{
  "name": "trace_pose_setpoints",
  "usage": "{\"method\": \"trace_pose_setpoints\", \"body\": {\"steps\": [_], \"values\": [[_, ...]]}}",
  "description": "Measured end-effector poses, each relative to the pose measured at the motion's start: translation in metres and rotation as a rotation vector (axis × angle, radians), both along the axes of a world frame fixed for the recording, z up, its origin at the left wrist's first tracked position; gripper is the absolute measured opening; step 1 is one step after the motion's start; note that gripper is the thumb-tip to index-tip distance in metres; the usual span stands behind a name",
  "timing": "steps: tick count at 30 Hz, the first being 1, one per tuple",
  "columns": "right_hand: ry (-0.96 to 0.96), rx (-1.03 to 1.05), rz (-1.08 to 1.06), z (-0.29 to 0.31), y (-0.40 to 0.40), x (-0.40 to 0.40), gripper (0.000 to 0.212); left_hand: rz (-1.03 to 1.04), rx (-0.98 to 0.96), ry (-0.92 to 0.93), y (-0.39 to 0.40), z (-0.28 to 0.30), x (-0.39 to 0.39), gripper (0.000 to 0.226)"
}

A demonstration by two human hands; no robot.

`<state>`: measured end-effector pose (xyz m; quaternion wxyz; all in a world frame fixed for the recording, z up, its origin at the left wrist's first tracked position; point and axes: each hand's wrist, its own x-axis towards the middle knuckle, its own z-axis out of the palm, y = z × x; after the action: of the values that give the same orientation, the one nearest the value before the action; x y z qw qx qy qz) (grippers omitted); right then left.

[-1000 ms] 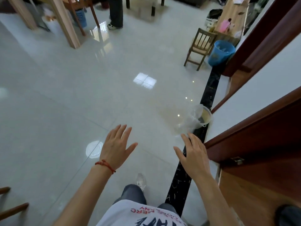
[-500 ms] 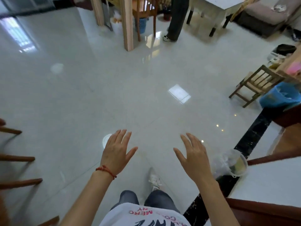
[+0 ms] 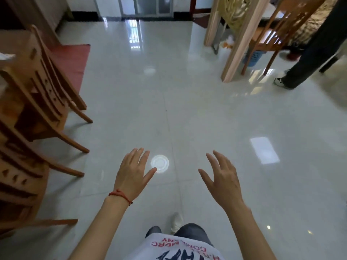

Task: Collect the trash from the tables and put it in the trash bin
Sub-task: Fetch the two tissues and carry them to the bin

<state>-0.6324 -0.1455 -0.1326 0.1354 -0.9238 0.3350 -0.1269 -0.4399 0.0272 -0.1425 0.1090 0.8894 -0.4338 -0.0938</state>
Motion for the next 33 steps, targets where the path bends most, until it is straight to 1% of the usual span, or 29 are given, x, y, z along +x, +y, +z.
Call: {"method": "trace_pose_setpoints", "body": {"steps": [3, 7, 12, 19, 22, 26, 33], "values": [[0.002, -0.003, 0.054, 0.0, -0.036, 0.023, 0.051, 0.05, -0.005, -0.002, -0.027, 0.002, 0.015, 0.075], [0.021, 0.006, 0.108, -0.002, -0.074, 0.056, 0.054, 0.084, -0.016, -0.012, -0.058, 0.004, 0.04, 0.075], [0.036, 0.023, 0.148, -0.01, -0.116, 0.115, 0.054, 0.108, -0.007, -0.015, -0.098, -0.002, 0.094, 0.077], [0.067, 0.022, 0.168, -0.021, -0.184, 0.238, 0.055, 0.127, -0.02, -0.003, -0.162, -0.021, 0.213, 0.077], [0.07, 0.04, 0.177, -0.019, -0.21, 0.294, 0.056, 0.129, -0.026, 0.017, -0.186, -0.019, 0.265, 0.077], [0.07, 0.051, 0.175, -0.012, -0.242, 0.363, 0.056, 0.118, -0.032, -0.003, -0.217, -0.015, 0.333, 0.077], [0.122, 0.096, 0.194, -0.021, -0.292, 0.455, 0.058, 0.153, -0.032, 0.041, -0.267, -0.022, 0.423, 0.077]]}}
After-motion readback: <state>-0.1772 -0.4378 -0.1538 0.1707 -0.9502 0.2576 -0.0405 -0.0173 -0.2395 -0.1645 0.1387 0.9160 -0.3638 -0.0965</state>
